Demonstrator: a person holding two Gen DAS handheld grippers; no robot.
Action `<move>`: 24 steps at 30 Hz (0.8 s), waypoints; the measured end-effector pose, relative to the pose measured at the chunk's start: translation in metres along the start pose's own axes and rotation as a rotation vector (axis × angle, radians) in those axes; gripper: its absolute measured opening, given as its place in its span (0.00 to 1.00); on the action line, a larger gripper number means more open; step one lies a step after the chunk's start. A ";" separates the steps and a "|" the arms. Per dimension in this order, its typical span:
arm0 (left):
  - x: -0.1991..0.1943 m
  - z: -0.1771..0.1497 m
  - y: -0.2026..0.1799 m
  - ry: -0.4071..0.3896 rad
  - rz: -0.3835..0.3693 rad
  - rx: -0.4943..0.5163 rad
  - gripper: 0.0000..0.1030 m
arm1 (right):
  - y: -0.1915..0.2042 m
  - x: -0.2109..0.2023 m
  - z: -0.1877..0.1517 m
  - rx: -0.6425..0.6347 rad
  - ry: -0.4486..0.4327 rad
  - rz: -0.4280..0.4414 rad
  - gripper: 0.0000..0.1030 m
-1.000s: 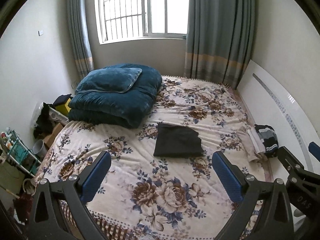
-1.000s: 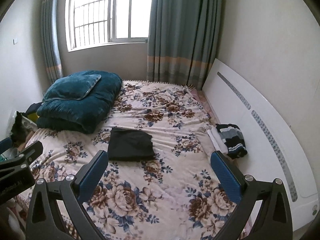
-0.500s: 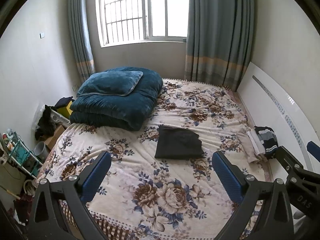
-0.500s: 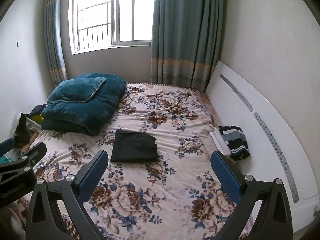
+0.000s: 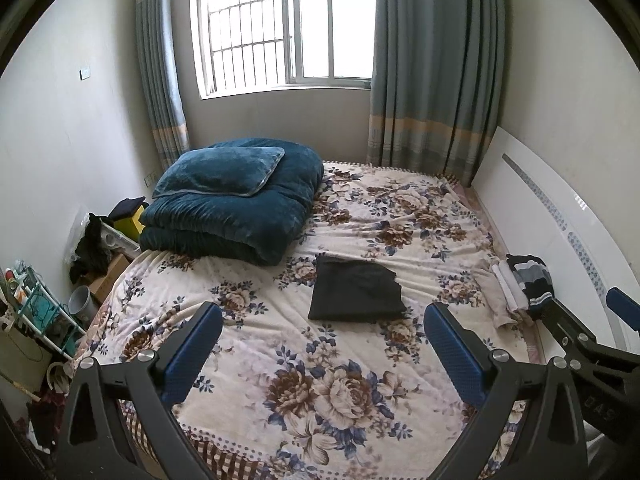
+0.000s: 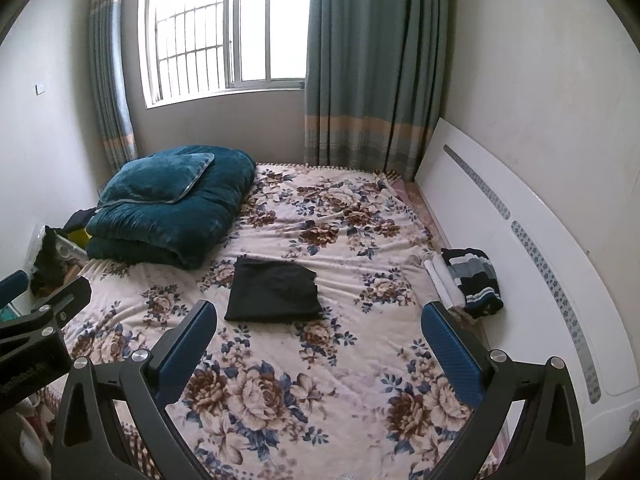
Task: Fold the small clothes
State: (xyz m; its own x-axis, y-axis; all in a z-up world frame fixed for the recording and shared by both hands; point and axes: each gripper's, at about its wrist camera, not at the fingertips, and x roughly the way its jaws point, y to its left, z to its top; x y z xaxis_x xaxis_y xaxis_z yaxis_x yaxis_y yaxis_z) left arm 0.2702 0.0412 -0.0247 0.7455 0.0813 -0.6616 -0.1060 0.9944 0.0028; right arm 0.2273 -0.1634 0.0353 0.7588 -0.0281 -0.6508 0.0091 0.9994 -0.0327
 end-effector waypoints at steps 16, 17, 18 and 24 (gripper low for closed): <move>-0.004 0.007 -0.006 -0.011 -0.001 0.006 1.00 | -0.002 0.000 0.000 0.000 -0.006 0.002 1.00; -0.003 0.010 -0.006 -0.012 -0.002 0.006 1.00 | -0.002 0.000 0.000 -0.001 -0.007 0.002 1.00; -0.003 0.009 -0.006 -0.012 -0.001 0.006 1.00 | -0.003 0.000 0.001 -0.001 -0.007 0.002 1.00; -0.004 0.010 -0.005 -0.013 -0.002 0.007 1.00 | -0.003 0.000 0.002 0.002 -0.007 0.001 1.00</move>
State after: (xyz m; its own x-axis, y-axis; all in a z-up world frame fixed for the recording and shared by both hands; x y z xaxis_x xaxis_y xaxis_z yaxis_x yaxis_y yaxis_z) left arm 0.2747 0.0361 -0.0147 0.7544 0.0806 -0.6514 -0.1005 0.9949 0.0067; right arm 0.2285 -0.1668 0.0367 0.7635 -0.0273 -0.6452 0.0100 0.9995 -0.0304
